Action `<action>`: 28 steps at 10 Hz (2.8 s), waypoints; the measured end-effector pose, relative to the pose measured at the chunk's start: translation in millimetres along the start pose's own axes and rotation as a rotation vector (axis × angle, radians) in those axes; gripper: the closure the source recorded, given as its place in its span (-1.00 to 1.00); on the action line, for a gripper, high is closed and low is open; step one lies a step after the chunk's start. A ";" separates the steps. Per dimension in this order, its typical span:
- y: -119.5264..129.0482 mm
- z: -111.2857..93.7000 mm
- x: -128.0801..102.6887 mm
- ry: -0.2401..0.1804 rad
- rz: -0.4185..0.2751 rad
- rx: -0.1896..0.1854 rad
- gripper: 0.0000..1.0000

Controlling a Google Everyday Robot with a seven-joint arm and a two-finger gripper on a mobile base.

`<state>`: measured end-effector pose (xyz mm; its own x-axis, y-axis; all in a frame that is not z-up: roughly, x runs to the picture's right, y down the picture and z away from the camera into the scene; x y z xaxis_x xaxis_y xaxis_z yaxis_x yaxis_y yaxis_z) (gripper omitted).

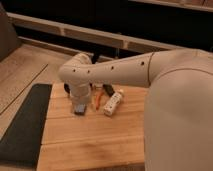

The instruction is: Place the pepper on the white sponge

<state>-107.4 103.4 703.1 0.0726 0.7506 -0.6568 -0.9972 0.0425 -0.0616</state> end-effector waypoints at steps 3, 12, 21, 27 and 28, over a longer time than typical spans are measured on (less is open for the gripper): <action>0.3 0.0 0.0 0.000 -0.001 0.000 -0.30; 0.2 -0.2 -0.2 -0.001 -0.001 0.000 -0.30; -7.9 -77.1 -119.2 -0.351 -0.075 -0.158 -0.30; -67.3 -28.0 -145.0 -0.299 0.110 -0.114 -0.30; -77.0 -12.8 -154.4 -0.288 0.157 -0.138 -0.30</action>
<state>-41.6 -24.2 799.7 -0.1088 0.8971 -0.4283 -0.9826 -0.1624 -0.0904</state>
